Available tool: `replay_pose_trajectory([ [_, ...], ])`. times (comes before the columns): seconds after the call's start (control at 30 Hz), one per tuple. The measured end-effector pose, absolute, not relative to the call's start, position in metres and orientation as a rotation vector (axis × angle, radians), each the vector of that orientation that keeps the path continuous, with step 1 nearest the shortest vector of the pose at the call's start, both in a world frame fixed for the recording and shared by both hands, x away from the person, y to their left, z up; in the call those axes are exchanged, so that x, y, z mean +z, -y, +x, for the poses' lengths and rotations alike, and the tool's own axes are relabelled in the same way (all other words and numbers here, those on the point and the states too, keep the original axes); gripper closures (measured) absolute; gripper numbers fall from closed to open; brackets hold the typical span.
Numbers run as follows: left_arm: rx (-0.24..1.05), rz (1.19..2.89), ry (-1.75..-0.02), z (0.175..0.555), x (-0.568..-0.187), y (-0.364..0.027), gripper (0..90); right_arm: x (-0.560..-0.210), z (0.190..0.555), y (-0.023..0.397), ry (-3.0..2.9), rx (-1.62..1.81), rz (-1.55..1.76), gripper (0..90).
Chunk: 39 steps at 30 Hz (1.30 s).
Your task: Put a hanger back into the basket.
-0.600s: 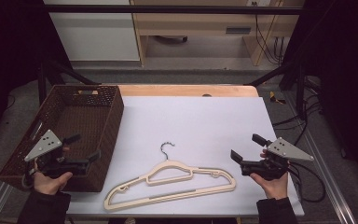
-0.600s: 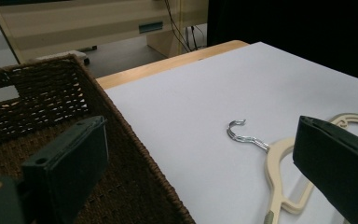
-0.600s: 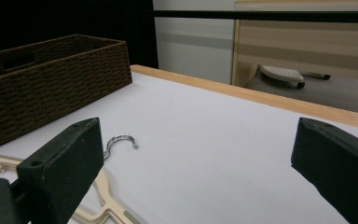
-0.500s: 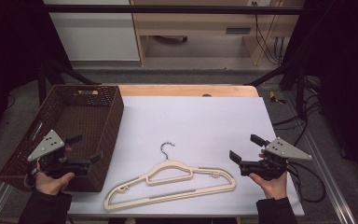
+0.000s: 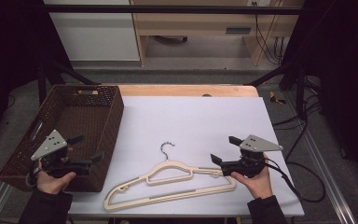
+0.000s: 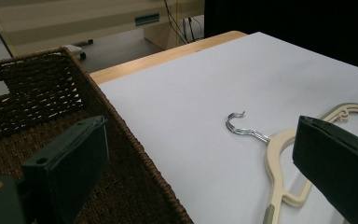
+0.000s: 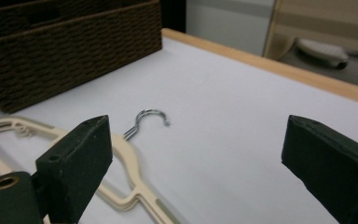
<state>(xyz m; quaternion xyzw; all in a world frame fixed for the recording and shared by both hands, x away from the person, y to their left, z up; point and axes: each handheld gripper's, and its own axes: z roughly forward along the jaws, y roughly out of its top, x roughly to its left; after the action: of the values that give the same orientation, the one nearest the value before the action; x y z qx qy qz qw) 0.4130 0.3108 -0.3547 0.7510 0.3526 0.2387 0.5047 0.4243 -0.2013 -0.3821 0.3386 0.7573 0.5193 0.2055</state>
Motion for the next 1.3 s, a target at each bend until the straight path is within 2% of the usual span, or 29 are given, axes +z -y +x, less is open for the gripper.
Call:
replay_pose_trajectory([
  [0.37,0.569,1.823,-0.85,0.413,-0.355,-0.309,3.1,-0.394,0.444,0.155,-2.323,1.327,0.903,18.2],
  [0.47,0.571,1.823,-0.851,0.413,-0.355,-0.311,3.1,-0.397,0.455,0.144,-2.359,1.315,0.914,23.6],
  [0.57,0.572,1.818,-0.853,0.413,-0.354,-0.313,3.1,-0.398,0.459,0.136,-2.376,1.286,0.919,24.8],
  [0.6,0.573,1.815,-0.854,0.413,-0.354,-0.313,3.2,-0.402,0.463,0.129,-2.404,1.274,0.91,28.6],
  [0.73,0.577,1.817,-0.85,0.412,-0.353,-0.313,3.2,-0.417,0.47,0.117,-2.479,1.228,0.907,33.4],
  [1.03,0.575,1.821,-0.839,0.412,-0.353,-0.312,3.2,-0.435,0.469,0.121,-2.573,1.073,0.87,44.4],
  [1.3,0.571,1.831,-0.831,0.411,-0.353,-0.308,3.3,-0.447,0.468,0.137,-2.646,0.992,0.917,48.2],
])
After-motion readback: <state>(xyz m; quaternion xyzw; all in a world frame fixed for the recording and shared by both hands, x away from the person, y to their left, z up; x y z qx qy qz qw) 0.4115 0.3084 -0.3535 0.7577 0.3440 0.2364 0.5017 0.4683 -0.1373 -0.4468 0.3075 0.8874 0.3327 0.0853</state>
